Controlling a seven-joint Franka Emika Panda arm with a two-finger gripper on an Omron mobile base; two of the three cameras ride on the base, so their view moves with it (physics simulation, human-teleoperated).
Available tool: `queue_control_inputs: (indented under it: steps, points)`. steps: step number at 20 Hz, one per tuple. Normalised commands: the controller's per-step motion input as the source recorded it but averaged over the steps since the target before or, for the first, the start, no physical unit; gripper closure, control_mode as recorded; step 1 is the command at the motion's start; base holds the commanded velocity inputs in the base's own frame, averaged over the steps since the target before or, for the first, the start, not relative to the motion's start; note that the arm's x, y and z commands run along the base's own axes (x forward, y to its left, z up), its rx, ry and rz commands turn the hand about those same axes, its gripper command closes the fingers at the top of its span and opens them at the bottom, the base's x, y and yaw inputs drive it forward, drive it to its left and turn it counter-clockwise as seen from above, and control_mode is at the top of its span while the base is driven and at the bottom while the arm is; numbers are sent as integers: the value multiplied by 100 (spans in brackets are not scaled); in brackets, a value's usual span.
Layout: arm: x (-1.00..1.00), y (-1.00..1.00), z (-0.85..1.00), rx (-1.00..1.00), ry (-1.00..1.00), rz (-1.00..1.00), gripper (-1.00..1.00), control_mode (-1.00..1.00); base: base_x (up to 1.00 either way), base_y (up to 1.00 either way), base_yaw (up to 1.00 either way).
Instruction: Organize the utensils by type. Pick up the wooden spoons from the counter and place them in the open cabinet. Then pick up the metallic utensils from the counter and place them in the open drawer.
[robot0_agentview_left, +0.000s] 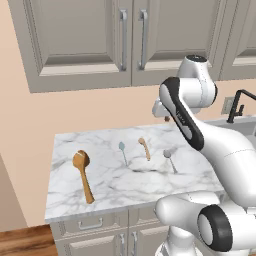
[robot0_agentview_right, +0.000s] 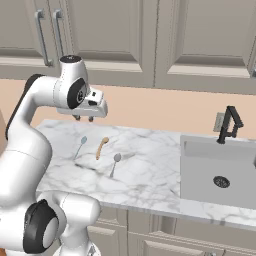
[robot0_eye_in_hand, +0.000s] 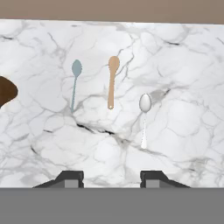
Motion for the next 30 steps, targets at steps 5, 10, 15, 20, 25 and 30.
queue_control_inputs:
  steps: [5,10,15,20,25,30]
  points:
    - [-3,0,-11,0,0,0,-100,-100,0,0,0]
    - [0,0,-46,-3,0,0,-100,-100,0,0,0]
    - [1,0,-50,0,0,0,-100,-100,0,0,0]
    - [1,0,-51,0,0,0,-100,-100,0,0,0]
    - [8,0,-42,0,0,0,-100,-100,0,0,0]
    - [34,3,-35,0,0,0,-100,-100,0,0,0]
